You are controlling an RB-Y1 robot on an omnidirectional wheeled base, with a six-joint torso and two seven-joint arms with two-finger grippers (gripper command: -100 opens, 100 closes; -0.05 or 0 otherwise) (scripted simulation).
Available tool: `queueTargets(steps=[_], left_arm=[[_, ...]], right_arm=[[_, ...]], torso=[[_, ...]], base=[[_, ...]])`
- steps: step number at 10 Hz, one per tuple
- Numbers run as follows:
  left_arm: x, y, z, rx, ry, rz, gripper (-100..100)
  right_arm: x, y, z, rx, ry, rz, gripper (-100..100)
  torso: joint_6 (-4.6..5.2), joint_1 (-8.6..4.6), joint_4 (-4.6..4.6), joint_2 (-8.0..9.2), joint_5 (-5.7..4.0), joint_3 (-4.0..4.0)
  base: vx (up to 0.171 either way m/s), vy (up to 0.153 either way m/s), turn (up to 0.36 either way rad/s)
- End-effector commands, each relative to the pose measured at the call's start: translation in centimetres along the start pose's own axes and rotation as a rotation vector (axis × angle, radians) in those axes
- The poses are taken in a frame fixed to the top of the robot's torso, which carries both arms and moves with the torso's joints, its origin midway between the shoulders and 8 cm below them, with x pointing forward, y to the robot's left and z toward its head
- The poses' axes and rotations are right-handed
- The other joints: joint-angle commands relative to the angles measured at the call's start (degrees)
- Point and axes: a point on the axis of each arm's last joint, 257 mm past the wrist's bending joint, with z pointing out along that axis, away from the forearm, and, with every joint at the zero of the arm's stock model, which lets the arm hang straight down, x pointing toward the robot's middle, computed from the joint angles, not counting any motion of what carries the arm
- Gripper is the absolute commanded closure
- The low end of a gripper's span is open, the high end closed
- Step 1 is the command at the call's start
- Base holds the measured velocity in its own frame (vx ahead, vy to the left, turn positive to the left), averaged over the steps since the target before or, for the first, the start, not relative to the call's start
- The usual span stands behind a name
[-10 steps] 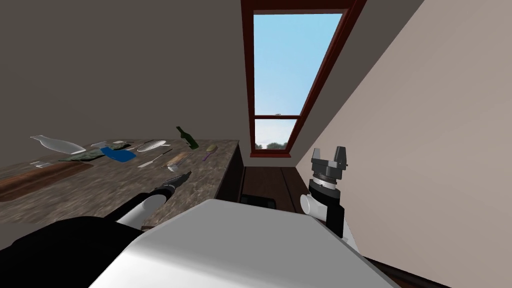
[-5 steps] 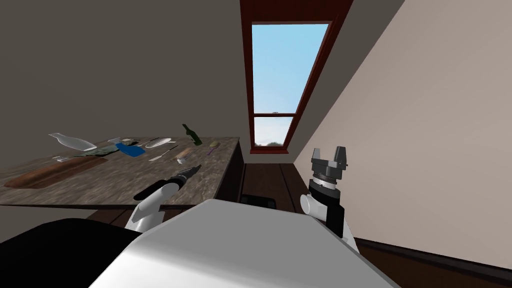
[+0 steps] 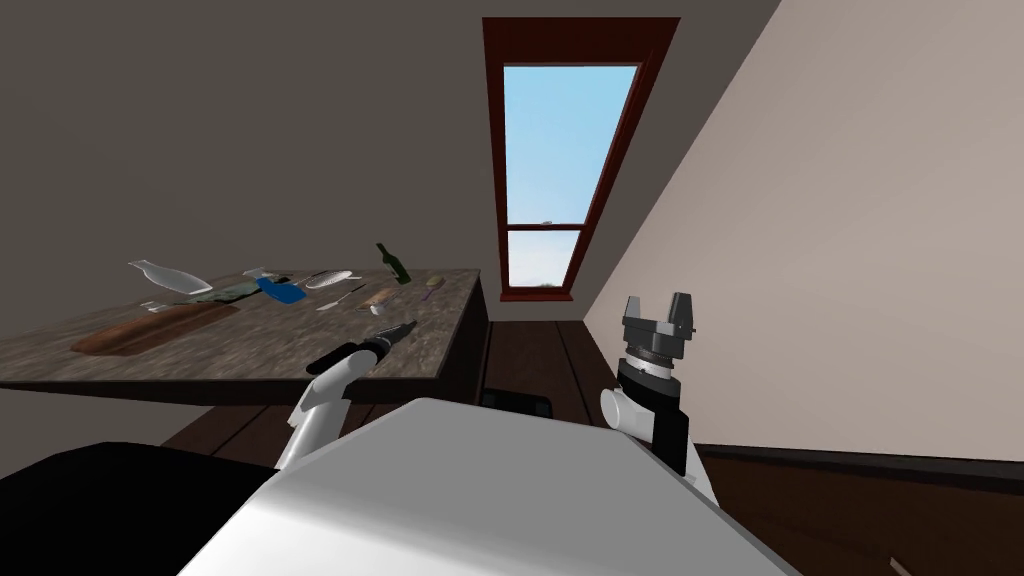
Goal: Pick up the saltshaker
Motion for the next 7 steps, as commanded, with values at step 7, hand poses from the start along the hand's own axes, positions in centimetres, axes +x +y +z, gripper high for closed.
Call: queueTargets(steps=[7], left_arm=[[1.9, 6.7, 5.9, -0.110, -0.032, 0.020, -100]], right_arm=[[0.0, 0.0, 0.0, 0.000, 0.000, 0.000, 0]], torso=[[-0.01, 0.21, -0.06, -0.31, 0.05, -0.16]], base=[[-0.161, 0.033, -0.006]])
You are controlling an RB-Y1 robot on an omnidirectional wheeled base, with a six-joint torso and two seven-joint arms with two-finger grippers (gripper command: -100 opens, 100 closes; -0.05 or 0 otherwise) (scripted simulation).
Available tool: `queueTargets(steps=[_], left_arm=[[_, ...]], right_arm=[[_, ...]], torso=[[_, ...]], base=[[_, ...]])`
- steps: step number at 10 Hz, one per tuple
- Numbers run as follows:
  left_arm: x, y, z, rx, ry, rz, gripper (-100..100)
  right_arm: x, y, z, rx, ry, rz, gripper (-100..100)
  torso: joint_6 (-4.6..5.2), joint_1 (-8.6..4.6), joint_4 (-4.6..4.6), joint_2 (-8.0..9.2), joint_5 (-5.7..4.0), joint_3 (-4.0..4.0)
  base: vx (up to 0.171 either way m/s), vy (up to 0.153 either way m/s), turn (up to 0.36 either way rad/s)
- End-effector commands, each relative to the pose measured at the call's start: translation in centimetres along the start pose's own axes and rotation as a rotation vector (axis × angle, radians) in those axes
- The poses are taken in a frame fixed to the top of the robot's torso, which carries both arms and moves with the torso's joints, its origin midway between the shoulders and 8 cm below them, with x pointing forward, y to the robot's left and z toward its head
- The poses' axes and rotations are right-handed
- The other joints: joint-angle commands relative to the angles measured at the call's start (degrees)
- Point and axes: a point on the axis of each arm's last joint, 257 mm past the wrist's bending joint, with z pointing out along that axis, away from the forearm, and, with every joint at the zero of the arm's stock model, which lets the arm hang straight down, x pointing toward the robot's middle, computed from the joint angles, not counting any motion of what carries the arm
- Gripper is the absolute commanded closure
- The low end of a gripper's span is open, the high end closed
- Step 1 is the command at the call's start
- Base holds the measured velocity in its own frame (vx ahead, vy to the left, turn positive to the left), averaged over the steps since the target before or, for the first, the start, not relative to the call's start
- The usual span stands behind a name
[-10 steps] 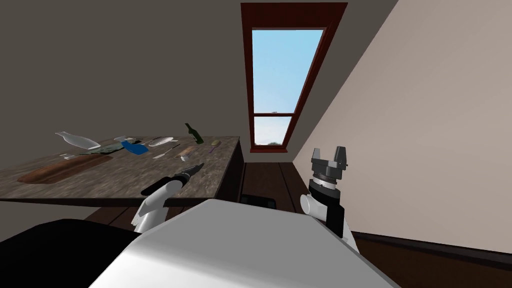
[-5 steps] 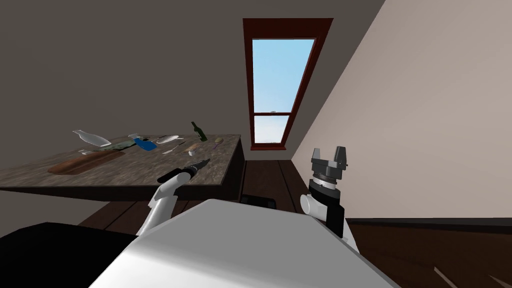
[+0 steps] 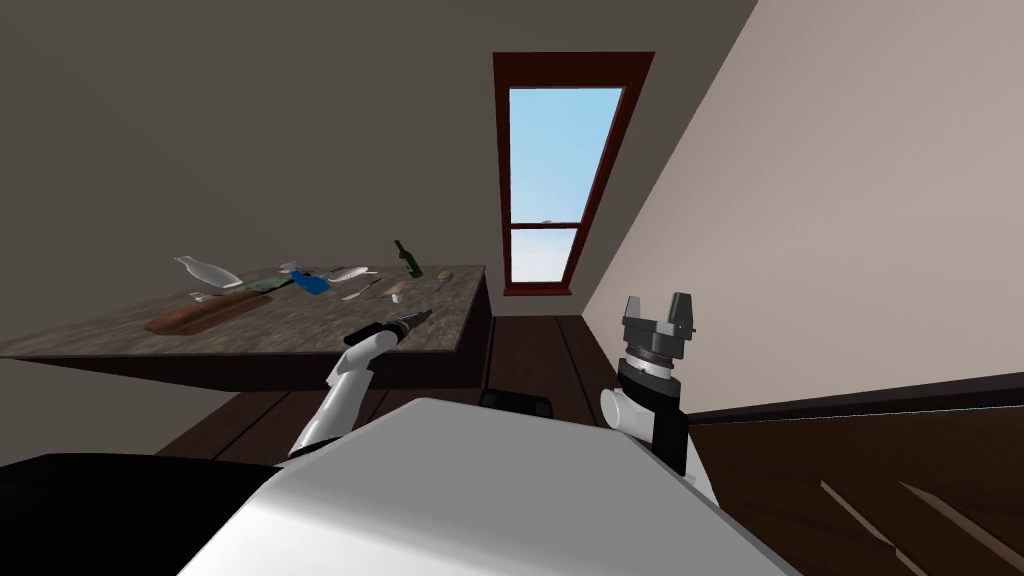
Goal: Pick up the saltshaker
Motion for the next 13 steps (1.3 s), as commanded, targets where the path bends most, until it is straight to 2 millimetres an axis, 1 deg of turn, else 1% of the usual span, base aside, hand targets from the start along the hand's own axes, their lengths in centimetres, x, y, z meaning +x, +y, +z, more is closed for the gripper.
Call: queueTargets(steps=[1, 2, 4, 5, 6, 7, 8, 9, 10, 11, 12, 13], left_arm=[[0.2, 1.4, 1.5, -0.021, -0.015, 0.014, -100], [0.5, 1.6, 1.8, -0.024, -0.012, 0.010, -100], [0.6, 3.0, 3.5, -0.039, -0.035, 0.036, -100], [1.0, 3.2, 3.8, -0.042, -0.031, 0.030, -100], [1.3, 4.0, 4.7, -0.050, -0.037, 0.045, -100], [1.2, 3.9, 4.8, -0.048, -0.042, 0.042, -100], [1.7, 4.8, 5.6, -0.056, -0.045, 0.060, -100], [1.3, 4.5, 5.8, -0.051, -0.053, 0.055, -100], [1.8, 5.3, 6.7, -0.057, -0.058, 0.071, -100], [1.4, 5.1, 6.7, -0.053, -0.065, 0.068, -100], [2.0, 5.9, 7.6, -0.059, -0.069, 0.086, -100], [1.5, 5.6, 7.6, -0.054, -0.078, 0.083, -100]], right_arm=[[0.0, 0.0, 0.0, 0.000, 0.000, 0.000, 0], [0.0, 0.0, 0.0, 0.000, 0.000, 0.000, 0], [0.0, 0.0, 0.0, 0.000, 0.000, 0.000, 0], [0.0, 0.0, 0.0, 0.000, 0.000, 0.000, 0], [0.0, 0.0, 0.0, 0.000, 0.000, 0.000, 0], [0.0, 0.0, 0.0, 0.000, 0.000, 0.000, 0], [0.0, 0.0, 0.0, 0.000, 0.000, 0.000, 0], [0.0, 0.0, 0.0, 0.000, 0.000, 0.000, 0], [0.0, 0.0, 0.0, 0.000, 0.000, 0.000, 0], [0.0, 0.0, 0.0, 0.000, 0.000, 0.000, 0], [0.0, 0.0, 0.0, 0.000, 0.000, 0.000, 0], [0.0, 0.0, 0.0, 0.000, 0.000, 0.000, 0]], torso=[[0.00, 0.00, 0.00, 0.00, 0.00, 0.00], [0.00, -0.02, 0.01, 0.06, 0.00, 0.03], [-0.01, 0.08, -0.04, -0.19, 0.01, -0.10], [-0.01, 0.23, -0.04, -0.18, 0.05, -0.10], [-0.01, 0.19, -0.05, -0.28, 0.05, -0.15], [-0.02, 0.19, -0.08, -0.37, 0.04, -0.21], [-0.01, 0.08, -0.09, -0.44, 0.03, -0.24], [0.00, 0.07, -0.10, -0.46, 0.02, -0.26], [-0.02, 0.06, -0.10, -0.44, 0.02, -0.25], [-0.02, 0.22, -0.09, -0.43, 0.05, -0.24], [-0.02, 0.20, -0.10, -0.46, 0.06, -0.26], [-0.02, 0.22, -0.10, -0.47, 0.05, -0.26]], base=[[-0.190, 0.034, 0.005], [-0.123, 0.040, 0.001], [-0.114, 0.091, 0.014], [-0.084, 0.092, -0.003], [-0.059, 0.090, 0.022], [-0.046, 0.061, 0.004], [-0.050, 0.061, 0.027], [-0.052, 0.060, 0.001], [-0.057, 0.109, 0.028], [-0.042, 0.099, 0.001], [-0.045, 0.101, 0.024], [-0.022, 0.087, 0.007]])
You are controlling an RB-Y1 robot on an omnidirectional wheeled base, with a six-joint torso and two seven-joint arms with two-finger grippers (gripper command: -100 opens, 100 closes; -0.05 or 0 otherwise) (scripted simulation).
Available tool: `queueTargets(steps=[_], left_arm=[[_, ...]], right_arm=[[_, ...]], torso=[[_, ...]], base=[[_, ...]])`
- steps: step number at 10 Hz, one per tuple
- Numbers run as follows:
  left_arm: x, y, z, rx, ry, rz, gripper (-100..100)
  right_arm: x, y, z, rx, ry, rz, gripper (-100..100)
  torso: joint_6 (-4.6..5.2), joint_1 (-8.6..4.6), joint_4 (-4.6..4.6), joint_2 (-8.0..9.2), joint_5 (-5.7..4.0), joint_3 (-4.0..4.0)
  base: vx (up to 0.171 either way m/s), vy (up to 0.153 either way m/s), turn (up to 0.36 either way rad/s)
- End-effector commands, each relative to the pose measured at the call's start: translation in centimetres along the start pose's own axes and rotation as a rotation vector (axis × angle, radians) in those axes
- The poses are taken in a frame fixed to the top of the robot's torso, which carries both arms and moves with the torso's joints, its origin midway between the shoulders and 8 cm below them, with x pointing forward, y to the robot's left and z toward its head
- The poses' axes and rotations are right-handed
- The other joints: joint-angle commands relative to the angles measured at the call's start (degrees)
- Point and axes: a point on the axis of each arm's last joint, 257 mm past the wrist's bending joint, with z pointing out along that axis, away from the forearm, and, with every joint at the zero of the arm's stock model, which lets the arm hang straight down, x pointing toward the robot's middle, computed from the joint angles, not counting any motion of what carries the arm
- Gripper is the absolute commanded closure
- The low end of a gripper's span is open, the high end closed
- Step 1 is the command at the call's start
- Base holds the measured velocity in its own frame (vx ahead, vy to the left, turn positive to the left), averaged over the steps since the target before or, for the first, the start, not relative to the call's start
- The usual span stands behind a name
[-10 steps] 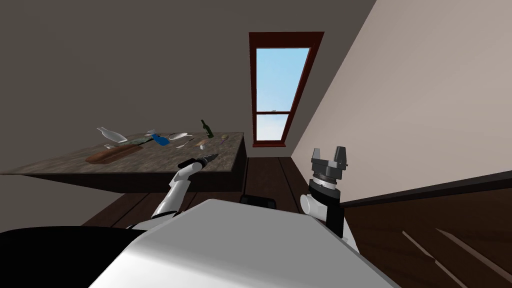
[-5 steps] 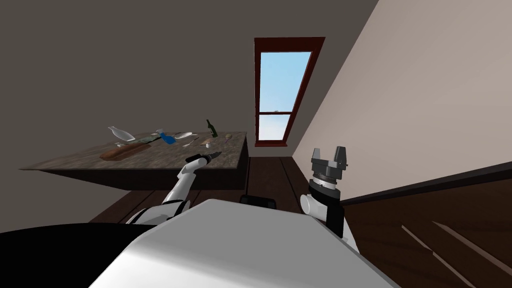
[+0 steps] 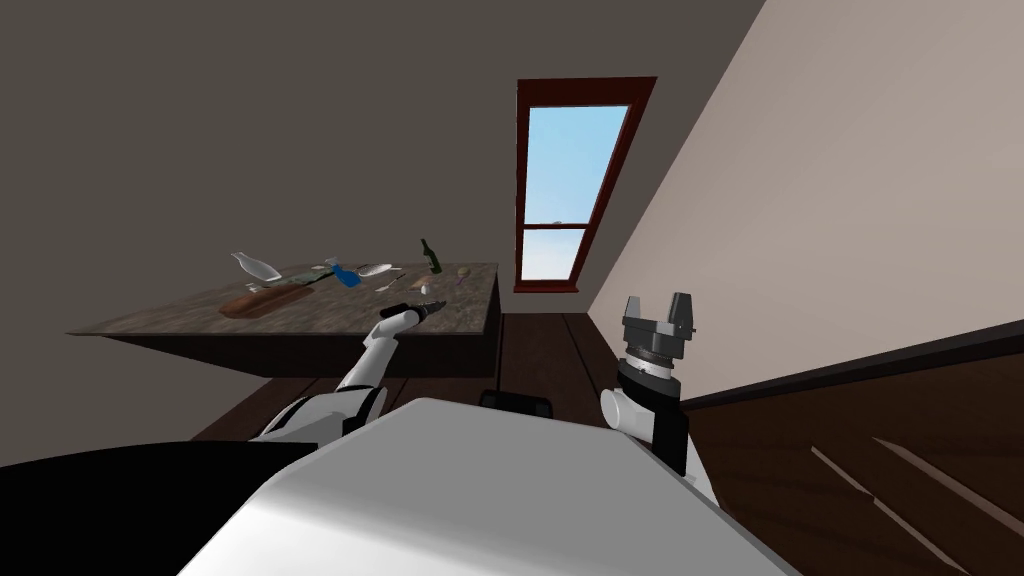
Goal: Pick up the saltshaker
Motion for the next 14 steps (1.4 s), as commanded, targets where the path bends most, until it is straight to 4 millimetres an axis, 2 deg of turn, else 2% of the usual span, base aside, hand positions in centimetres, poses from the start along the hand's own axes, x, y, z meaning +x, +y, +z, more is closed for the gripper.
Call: queueTargets(steps=[1, 2, 3, 4, 5, 6, 7, 8, 9, 10, 11, 12, 13, 14], left_arm=[[0.7, 0.9, 1.0, -0.006, -0.003, 0.022, -100], [-0.1, 0.5, 1.2, 0.002, -0.019, 0.015, -100], [0.9, 1.4, 1.8, -0.006, -0.015, 0.038, -100], [0.0, 0.9, 2.0, 0.003, -0.034, 0.030, -100], [0.9, 1.7, 2.6, -0.003, -0.033, 0.051, -100], [0.1, 1.3, 2.7, 0.004, -0.048, 0.045, -100], [1.0, 2.2, 3.4, -0.002, -0.046, 0.067, -100], [0.2, 1.7, 3.4, 0.005, -0.063, 0.060, -100], [1.0, 2.6, 4.0, 0.000, -0.062, 0.082, -100], [0.2, 2.1, 4.1, 0.007, -0.078, 0.076, -100], [1.1, 3.0, 4.6, 0.001, -0.077, 0.098, -100], [0.3, 2.6, 4.7, 0.008, -0.092, 0.093, -100], [0.9, 3.3, 5.2, 0.004, -0.095, 0.113, -100], [0.4, 3.0, 5.2, 0.009, -0.106, 0.110, -100]], right_arm=[[0.0, 0.0, 0.0, 0.000, 0.000, 0.000, 0], [0.0, 0.0, 0.0, 0.000, 0.000, 0.000, 0], [0.0, 0.0, 0.0, 0.000, 0.000, 0.000, 0], [0.0, 0.0, 0.0, 0.000, 0.000, 0.000, 0], [0.0, 0.0, 0.0, 0.000, 0.000, 0.000, 0], [0.0, 0.0, 0.0, 0.000, 0.000, 0.000, 0], [0.0, 0.0, 0.0, 0.000, 0.000, 0.000, 0], [0.0, 0.0, 0.0, 0.000, 0.000, 0.000, 0], [0.0, 0.0, 0.0, 0.000, 0.000, 0.000, 0], [0.0, 0.0, 0.0, 0.000, 0.000, 0.000, 0], [0.0, 0.0, 0.0, 0.000, 0.000, 0.000, 0], [0.0, 0.0, 0.0, 0.000, 0.000, 0.000, 0], [0.0, 0.0, 0.0, 0.000, 0.000, 0.000, 0], [0.0, 0.0, 0.0, 0.000, 0.000, 0.000, 0]], torso=[[0.00, 0.00, 0.00, 0.00, 0.00, 0.00], [0.00, 0.06, 0.00, -0.01, 0.00, -0.01], [0.00, 0.01, -0.01, -0.01, 0.01, -0.01], [0.00, 0.03, -0.01, -0.04, 0.00, -0.02], [0.00, -0.01, -0.02, -0.06, 0.00, -0.04], [0.00, 0.08, -0.02, -0.08, 0.01, -0.05], [0.00, 0.05, -0.03, -0.10, 0.02, -0.06], [0.00, 0.11, -0.03, -0.13, 0.01, -0.07], [0.00, 0.03, -0.03, -0.10, 0.02, -0.07], [0.00, 0.08, -0.03, -0.12, 0.01, -0.07], [0.00, 0.03, -0.04, -0.13, 0.01, -0.08], [0.00, 0.06, -0.03, -0.12, 0.01, -0.07], [-0.01, 0.03, -0.03, -0.11, 0.02, -0.07], [0.01, 0.03, -0.04, -0.19, 0.01, -0.11]], base=[[-0.025, 0.108, 0.029], [-0.025, 0.091, 0.002], [-0.019, 0.098, 0.031], [-0.010, 0.088, 0.006], [-0.008, 0.115, 0.032], [0.001, 0.105, 0.005], [0.005, 0.124, 0.030], [-0.002, 0.098, 0.001], [0.004, 0.114, 0.031], [0.008, 0.098, 0.004], [0.002, 0.109, 0.024], [0.001, 0.102, 0.004], [0.027, 0.104, 0.019], [0.024, 0.084, 0.004]])
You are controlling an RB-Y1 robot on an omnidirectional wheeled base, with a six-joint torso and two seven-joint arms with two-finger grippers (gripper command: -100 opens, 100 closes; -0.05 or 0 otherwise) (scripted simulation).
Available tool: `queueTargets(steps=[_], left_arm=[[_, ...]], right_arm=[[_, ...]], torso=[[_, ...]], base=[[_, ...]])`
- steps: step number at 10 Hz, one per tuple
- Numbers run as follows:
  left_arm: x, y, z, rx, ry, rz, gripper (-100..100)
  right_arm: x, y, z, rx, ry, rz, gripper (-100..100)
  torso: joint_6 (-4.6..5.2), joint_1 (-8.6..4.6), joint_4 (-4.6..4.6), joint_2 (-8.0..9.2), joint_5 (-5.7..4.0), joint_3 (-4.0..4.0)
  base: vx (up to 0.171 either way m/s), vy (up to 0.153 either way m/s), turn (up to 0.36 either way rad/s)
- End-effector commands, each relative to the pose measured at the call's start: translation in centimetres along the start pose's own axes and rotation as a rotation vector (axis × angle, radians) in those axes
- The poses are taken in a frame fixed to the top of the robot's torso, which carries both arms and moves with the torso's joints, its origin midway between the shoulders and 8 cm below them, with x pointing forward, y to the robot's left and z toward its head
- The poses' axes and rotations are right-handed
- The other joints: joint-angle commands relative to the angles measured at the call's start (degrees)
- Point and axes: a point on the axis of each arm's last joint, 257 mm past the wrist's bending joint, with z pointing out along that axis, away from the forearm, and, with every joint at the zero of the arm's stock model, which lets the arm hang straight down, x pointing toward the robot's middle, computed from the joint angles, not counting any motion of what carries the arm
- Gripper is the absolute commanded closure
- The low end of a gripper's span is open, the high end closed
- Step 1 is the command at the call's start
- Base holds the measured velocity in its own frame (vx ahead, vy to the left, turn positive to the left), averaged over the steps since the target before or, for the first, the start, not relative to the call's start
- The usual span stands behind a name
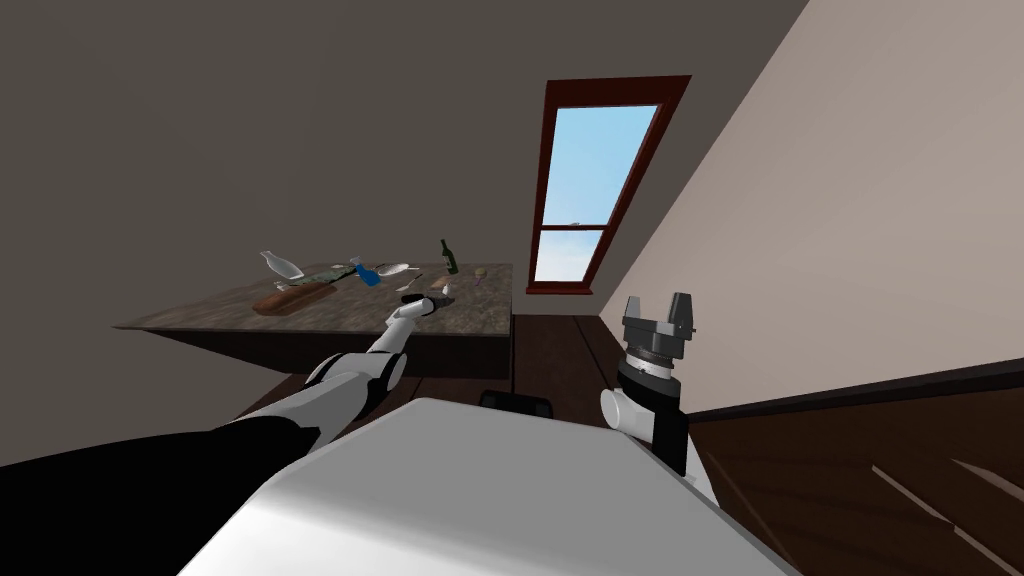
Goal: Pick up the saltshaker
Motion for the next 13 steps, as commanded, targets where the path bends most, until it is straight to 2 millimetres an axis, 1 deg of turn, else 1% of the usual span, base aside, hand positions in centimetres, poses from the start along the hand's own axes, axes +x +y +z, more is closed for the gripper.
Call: queueTargets(steps=[1, 2, 3, 4, 5, 7, 8, 11, 12, 13], left_arm=[[0.2, 0.5, 0.5, 0.001, -0.016, 0.020, -100], [0.9, 1.1, 0.8, -0.002, -0.017, 0.042, -100], [0.2, 0.8, 0.9, 0.003, -0.033, 0.036, -100], [0.9, 1.4, 1.2, 0.000, -0.033, 0.057, -100], [0.4, 1.2, 1.3, 0.003, -0.044, 0.053, -100], [0.9, 2.1, 1.8, 0.003, -0.062, 0.087, -100], [0.8, 2.1, 1.8, 0.004, -0.063, 0.087, -100], [1.9, 3.2, 2.3, 0.002, -0.075, 0.129, -100], [2.3, 3.5, 2.3, 0.001, -0.074, 0.140, -100], [3.1, 4.1, 2.4, -0.003, -0.067, 0.152, -100]], right_arm=[[0.0, 0.0, 0.0, 0.000, 0.000, 0.000, 0], [0.0, 0.0, 0.0, 0.000, 0.000, 0.000, 0], [0.0, 0.0, 0.0, 0.000, 0.000, 0.000, 0], [0.0, 0.0, 0.0, 0.000, 0.000, 0.000, 0], [0.0, 0.0, 0.0, 0.000, 0.000, 0.000, 0], [0.0, 0.0, 0.0, 0.000, 0.000, 0.000, 0], [0.0, 0.0, 0.0, 0.000, 0.000, 0.000, 0], [0.0, 0.0, 0.0, 0.000, 0.000, 0.000, 0], [0.0, 0.0, 0.0, 0.000, 0.000, 0.000, 0], [0.0, 0.0, 0.0, 0.000, 0.000, 0.000, 0]], torso=[[0.00, 0.00, 0.00, 0.00, 0.00, 0.00], [0.00, 0.03, 0.01, 0.02, 0.00, 0.02], [0.00, 0.17, 0.01, -0.03, 0.02, -0.01], [0.00, 0.12, -0.01, -0.06, 0.03, -0.03], [0.00, 0.10, -0.01, -0.08, 0.01, -0.04], [0.01, -0.07, 0.01, 0.02, -0.02, 0.01], [0.01, 0.00, 0.00, -0.06, -0.01, -0.03], [0.01, -0.01, -0.02, -0.10, -0.01, -0.05], [0.01, 0.00, -0.02, -0.12, 0.00, -0.07], [0.01, 0.00, -0.04, -0.23, 0.00, -0.12]], base=[[0.012, 0.096, 0.025], [0.032, 0.143, 0.018], [0.044, 0.118, -0.004], [0.042, 0.112, 0.019], [0.018, 0.074, -0.002], [0.030, 0.083, 0.007], [0.037, 0.078, -0.007], [0.050, 0.088, -0.012], [0.092, 0.097, -0.029], [0.149, 0.080, -0.061]])
